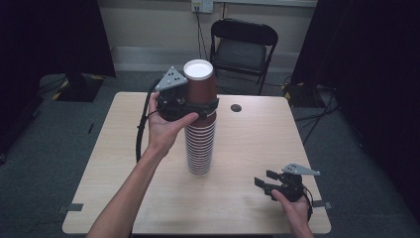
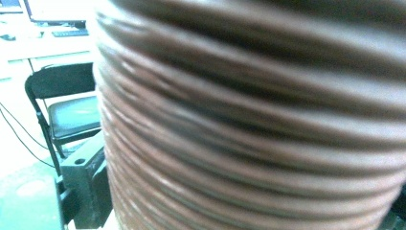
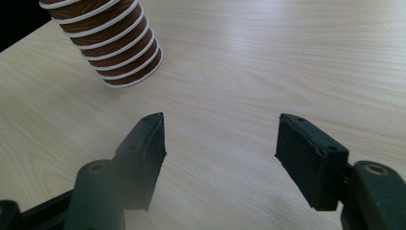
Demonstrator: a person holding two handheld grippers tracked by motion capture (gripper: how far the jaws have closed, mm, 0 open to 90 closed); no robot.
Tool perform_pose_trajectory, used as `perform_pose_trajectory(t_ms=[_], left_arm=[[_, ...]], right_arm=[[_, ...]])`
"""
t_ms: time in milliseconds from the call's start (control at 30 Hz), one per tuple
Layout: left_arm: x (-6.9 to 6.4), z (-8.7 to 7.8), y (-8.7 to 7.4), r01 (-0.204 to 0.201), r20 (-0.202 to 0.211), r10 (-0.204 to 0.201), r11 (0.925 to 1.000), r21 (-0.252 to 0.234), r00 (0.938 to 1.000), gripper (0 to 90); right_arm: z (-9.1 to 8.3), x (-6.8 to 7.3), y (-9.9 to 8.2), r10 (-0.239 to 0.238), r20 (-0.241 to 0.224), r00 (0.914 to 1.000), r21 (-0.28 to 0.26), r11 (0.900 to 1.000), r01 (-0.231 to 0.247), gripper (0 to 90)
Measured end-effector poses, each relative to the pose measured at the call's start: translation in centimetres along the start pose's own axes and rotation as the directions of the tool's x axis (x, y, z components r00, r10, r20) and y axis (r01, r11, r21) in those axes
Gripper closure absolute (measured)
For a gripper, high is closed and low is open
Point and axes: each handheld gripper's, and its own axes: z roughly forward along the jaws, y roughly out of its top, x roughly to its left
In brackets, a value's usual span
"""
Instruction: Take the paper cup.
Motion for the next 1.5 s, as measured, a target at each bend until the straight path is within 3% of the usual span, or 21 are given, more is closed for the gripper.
perform_pose_trajectory(t_ms=[200,267,700,1033,1100,1200,1433,1500], left_arm=[[0.0,-0.5,0.6,0.0,-0.011,-0.001,0.999,-0.045,0.9999,10.1],[0.2,-0.5,1.0,0.02,-0.002,-0.02,0.9982,-0.056,0.9998,10.1],[-0.5,-1.5,3.2,-0.017,0.001,0.017,0.9953,-0.096,0.9999,10.6],[0.3,-2.9,4.0,0.029,0.012,-0.027,0.9864,-0.162,0.9995,10.8],[0.3,-3.4,4.4,0.052,-0.013,-0.056,0.9795,-0.195,0.9984,11.0],[0.3,-3.4,4.7,0.053,0.0,-0.054,0.9792,-0.196,0.9985,11.1],[0.9,-4.3,4.8,0.034,-0.014,-0.037,0.9843,-0.173,0.9992,11.1],[1.4,-4.9,4.4,0.01,-0.063,-0.021,0.9854,-0.17,0.9978,11.2]], right_arm=[[0.0,0.0,0.0,0.0,0.003,1.0,0.001,1.0,0.0,34.2],[0.1,0.1,0.0,0.0,0.002,1.0,0.003,1.0,0.0,34.2],[0.3,0.2,0.0,-0.012,0.002,0.9999,0.01,0.9999,0.012,34.2],[0.4,0.3,0.0,-0.014,0.001,0.9999,0.014,0.9998,0.014,34.2],[0.5,0.4,0.0,-0.016,0.002,0.9999,0.017,0.9997,0.016,34.2],[0.6,0.4,0.0,-0.019,-0.001,0.9998,0.019,0.9996,0.019,34.2],[0.4,0.5,0.0,-0.029,0.003,0.9996,0.018,0.9994,0.029,34.2],[0.3,0.4,0.0,-0.028,0.007,0.9996,0.016,0.9995,0.028,34.2]])
